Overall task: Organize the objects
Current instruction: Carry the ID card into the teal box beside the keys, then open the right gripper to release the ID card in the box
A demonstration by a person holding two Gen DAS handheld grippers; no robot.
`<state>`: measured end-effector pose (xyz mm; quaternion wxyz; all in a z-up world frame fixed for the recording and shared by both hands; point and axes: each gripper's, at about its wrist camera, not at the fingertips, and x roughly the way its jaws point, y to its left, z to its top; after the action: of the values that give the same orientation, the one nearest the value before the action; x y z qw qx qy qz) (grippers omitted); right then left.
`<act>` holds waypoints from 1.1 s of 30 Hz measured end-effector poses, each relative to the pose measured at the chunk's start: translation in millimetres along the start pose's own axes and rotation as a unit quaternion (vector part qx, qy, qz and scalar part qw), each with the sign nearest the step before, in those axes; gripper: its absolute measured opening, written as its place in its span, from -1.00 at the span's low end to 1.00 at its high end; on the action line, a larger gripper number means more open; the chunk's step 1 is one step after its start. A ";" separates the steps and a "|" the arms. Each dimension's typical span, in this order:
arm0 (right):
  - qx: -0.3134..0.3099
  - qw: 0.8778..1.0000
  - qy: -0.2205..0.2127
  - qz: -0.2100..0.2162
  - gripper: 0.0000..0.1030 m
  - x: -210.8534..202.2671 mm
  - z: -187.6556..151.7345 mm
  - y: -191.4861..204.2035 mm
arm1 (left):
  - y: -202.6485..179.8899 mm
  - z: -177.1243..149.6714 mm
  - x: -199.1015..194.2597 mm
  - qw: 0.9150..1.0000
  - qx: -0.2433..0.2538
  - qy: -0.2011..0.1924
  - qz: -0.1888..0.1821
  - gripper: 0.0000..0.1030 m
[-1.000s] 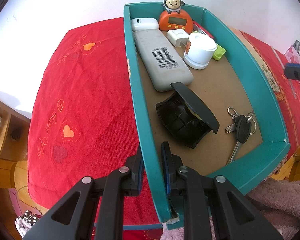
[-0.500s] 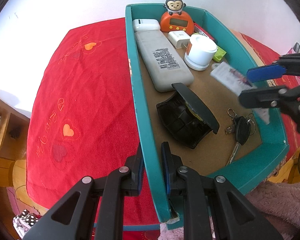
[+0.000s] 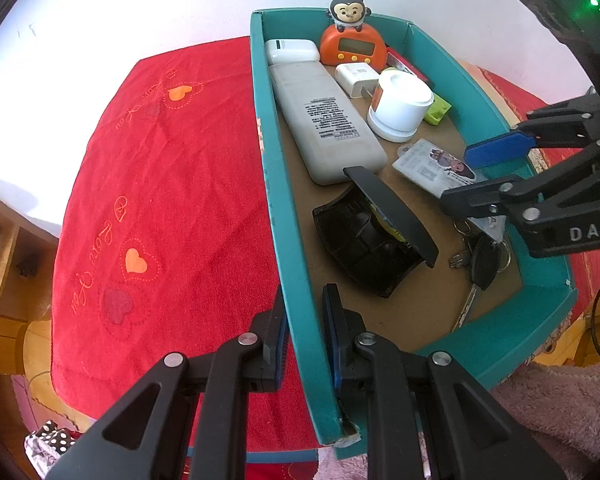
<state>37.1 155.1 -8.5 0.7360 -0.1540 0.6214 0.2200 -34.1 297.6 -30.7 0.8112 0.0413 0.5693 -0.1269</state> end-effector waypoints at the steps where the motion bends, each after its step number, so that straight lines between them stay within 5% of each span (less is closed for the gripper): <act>1: -0.002 1.000 0.002 -0.002 0.08 1.1 1.0 -0.6 | 0.0 0.0 0.0 1.000 0.000 0.000 0.000 -0.71; 24: -0.035 0.999 0.001 -0.042 0.09 25.6 17.8 15.5 | 0.6 0.2 -0.3 1.000 0.001 0.000 -0.001 -0.70; 33: -0.005 0.999 -0.012 -0.036 0.29 20.4 9.7 21.8 | -3.6 2.8 -1.1 1.000 0.015 0.000 0.001 -0.68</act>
<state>36.7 181.3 -25.8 0.7499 -0.1777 0.6056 0.1986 -32.8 293.7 -28.4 0.8105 0.0539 0.5674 -0.1351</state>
